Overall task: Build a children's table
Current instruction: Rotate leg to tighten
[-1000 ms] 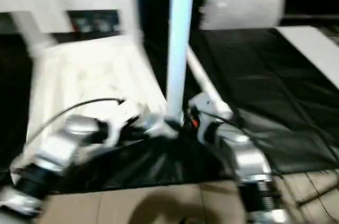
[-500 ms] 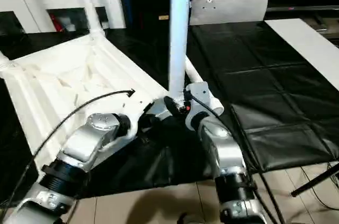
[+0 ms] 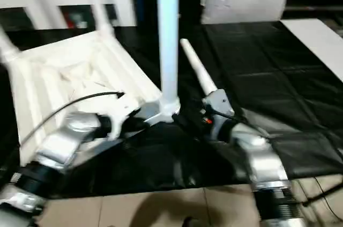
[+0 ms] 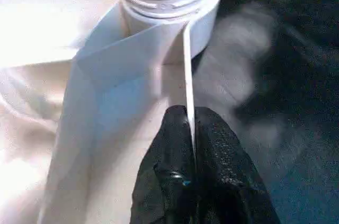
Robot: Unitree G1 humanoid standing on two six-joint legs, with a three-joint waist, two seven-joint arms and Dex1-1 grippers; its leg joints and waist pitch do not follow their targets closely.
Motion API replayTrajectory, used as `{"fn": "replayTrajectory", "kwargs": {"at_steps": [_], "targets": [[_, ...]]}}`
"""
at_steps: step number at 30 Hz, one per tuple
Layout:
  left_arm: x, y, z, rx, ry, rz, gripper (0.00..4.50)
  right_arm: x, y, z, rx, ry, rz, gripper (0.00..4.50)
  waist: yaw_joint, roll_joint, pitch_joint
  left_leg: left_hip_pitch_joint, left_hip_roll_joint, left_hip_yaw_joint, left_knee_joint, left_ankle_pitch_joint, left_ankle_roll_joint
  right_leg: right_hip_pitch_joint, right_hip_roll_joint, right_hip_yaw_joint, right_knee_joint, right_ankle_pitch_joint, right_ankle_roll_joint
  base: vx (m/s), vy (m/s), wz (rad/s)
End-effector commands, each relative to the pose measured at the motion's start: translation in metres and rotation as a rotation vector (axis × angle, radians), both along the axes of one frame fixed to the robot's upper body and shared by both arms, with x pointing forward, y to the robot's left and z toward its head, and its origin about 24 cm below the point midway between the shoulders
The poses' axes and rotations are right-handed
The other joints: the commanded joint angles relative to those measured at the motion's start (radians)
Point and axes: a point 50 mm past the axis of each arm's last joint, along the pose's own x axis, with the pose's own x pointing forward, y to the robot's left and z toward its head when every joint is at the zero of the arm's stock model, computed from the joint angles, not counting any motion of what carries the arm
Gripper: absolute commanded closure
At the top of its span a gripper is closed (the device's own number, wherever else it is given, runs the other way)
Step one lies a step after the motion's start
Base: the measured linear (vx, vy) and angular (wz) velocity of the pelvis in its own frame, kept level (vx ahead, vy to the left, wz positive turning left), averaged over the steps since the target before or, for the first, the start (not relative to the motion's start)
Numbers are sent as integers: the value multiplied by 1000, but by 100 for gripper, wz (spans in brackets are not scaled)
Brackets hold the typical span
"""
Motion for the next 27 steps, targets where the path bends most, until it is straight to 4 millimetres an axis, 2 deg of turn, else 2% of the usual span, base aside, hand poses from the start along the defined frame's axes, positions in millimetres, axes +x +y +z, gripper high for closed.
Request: {"fn": "replayTrajectory", "kwargs": {"at_steps": [1,3,5,6,7,8,9,10,11,14,15,16,18,19,27], "targets": [[-7,-7,4,-6,-3,-144,450,1,-1,6,-24,-19,66,8,4,5,-77,6,11,11,-68,-257,85,65,-39,40,-66,-380,-176,0,0,0],[-11,-3,2,22,7,-216,450,0,0,5,-78,-20,139,8,14,8,-79,14,13,14,-67,-255,76,61,-38,44,-60,-333,-203,0,0,0],[-15,2,0,56,21,-289,450,-1,3,4,-119,-12,221,8,20,7,-80,10,13,14,-68,-247,76,66,-37,46,-52,-303,-215,0,0,0],[-16,3,-1,66,26,-312,450,-1,3,4,-128,-14,236,8,24,8,-81,10,14,14,-68,-243,76,66,-38,47,-51,-296,-217,0,0,0],[-18,4,-1,75,31,-337,450,0,4,3,-134,-12,254,8,32,5,-82,14,14,17,-66,-228,76,64,-40,51,-48,-280,-224,0,0,0],[-19,5,-1,80,33,-354,450,0,6,3,-128,-4,270,8,33,5,-82,12,14,17,-67,-222,76,65,-38,51,-46,-276,-225,0,0,0],[-21,6,-2,85,38,-376,450,1,7,3,-118,7,290,8,34,-3,-83,10,14,18,-67,-210,77,66,-38,52,-44,-265,-228,0,0,0],[-22,7,-2,92,43,-398,450,1,9,3,-107,19,314,8,37,1,-83,9,14,18,-67,-200,77,68,-38,54,-41,-258,-230,0,0,0],[-23,8,-2,94,44,-404,450,1,10,3,-105,23,321,8,37,1,-84,9,14,17,-66,-200,79,68,-39,54,-40,-256,-231,0,0,0],[-25,9,-3,106,49,-437,450,1,13,3,-105,36,362,25,39,0,-82,9,13,20,-67,-209,76,68,-38,56,-42,-285,-223,0,0,0],[-26,11,-3,113,51,-452,450,1,15,2,-111,46,397,35,39,-9,-81,7,12,21,-67,-213,75,68,-39,57,-45,-307,-216,0,0,0],[-27,12,-3,114,52,-460,450,2,16,1,-119,48,416,49,40,-5,-79,6,12,20,-69,-216,73,68,-40,56,-44,-333,-207,0,0,0],[-27,13,-3,117,52,-466,450,2,18,1,-123,54,433,63,38,-9,-79,7,12,22,-67,-221,70,66,-40,58,-49,-357,-196,0,0,0],[-27,13,-3,118,51,-474,450,3,19,1,-126,59,451,71,40,-7,-79,7,12,21,-67,-220,67,65,-41,58,-49,-376,-190,0,0,0],[-29,13,-3,121,58,-506,450,3,21,-2,-132,91,492,129,38,-10,-79,6,10,22,-64,-219,63,63,-38,60,-45,-378,-194,0,0,0]]}}
